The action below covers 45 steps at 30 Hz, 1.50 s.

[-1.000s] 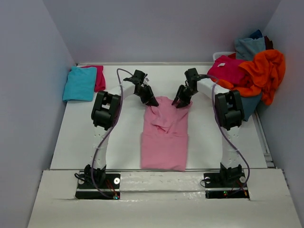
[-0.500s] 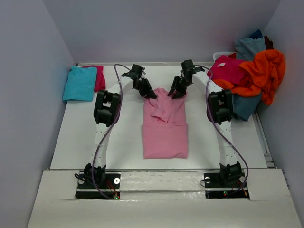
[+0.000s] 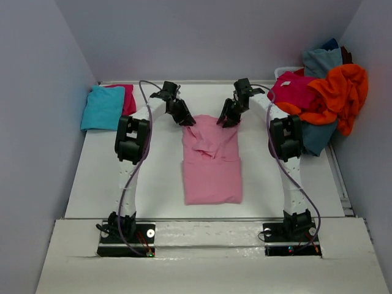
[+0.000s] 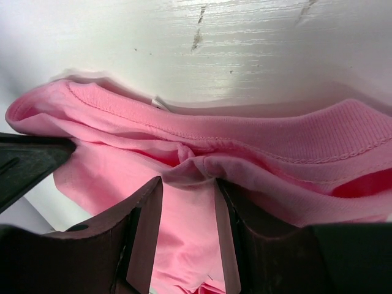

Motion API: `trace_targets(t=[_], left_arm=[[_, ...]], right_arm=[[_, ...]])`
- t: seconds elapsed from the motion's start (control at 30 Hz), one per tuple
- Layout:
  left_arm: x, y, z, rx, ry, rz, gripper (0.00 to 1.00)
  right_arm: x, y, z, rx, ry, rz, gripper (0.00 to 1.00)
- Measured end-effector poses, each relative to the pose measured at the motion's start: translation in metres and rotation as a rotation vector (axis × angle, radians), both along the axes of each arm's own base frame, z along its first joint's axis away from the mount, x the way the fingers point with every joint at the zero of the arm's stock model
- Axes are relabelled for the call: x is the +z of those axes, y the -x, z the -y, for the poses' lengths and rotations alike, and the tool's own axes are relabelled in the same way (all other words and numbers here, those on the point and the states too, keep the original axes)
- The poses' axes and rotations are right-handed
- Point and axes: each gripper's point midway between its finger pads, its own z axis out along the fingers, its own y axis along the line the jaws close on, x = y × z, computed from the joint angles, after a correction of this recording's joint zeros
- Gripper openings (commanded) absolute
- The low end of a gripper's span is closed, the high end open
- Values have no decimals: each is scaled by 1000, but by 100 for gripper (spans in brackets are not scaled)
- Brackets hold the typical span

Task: Fold and stack the t-shirts
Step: Smooth out the 2/3-rectangle-folded T-shirt at the center of the board.

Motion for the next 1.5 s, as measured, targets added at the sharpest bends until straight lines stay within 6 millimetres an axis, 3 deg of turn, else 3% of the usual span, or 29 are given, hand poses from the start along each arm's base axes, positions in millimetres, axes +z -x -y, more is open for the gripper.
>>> trace_targets(t=[0.23,0.37,0.47,0.6,0.77,0.97,1.17,1.3,1.5], left_arm=[[33,-2,-3,-9,-24,74,37],[60,8,5,-32,-19,119,38],[77,44,14,-66,0,123,39],[85,84,20,-101,26,115,40],[68,122,13,-113,47,50,40],[28,155,0,-113,15,-57,40],[20,163,2,-129,44,-68,41],[24,158,9,-144,91,-44,56],[16,155,21,-165,158,-61,60]], right_arm=[[1,4,6,1,19,15,47],[2,8,10,6,31,15,48],[5,16,15,11,45,10,50],[10,20,20,27,62,13,51],[11,20,23,35,77,21,51],[10,23,24,38,80,12,51],[10,23,24,38,80,11,51],[10,23,24,38,80,11,51],[10,23,24,39,80,11,51]])
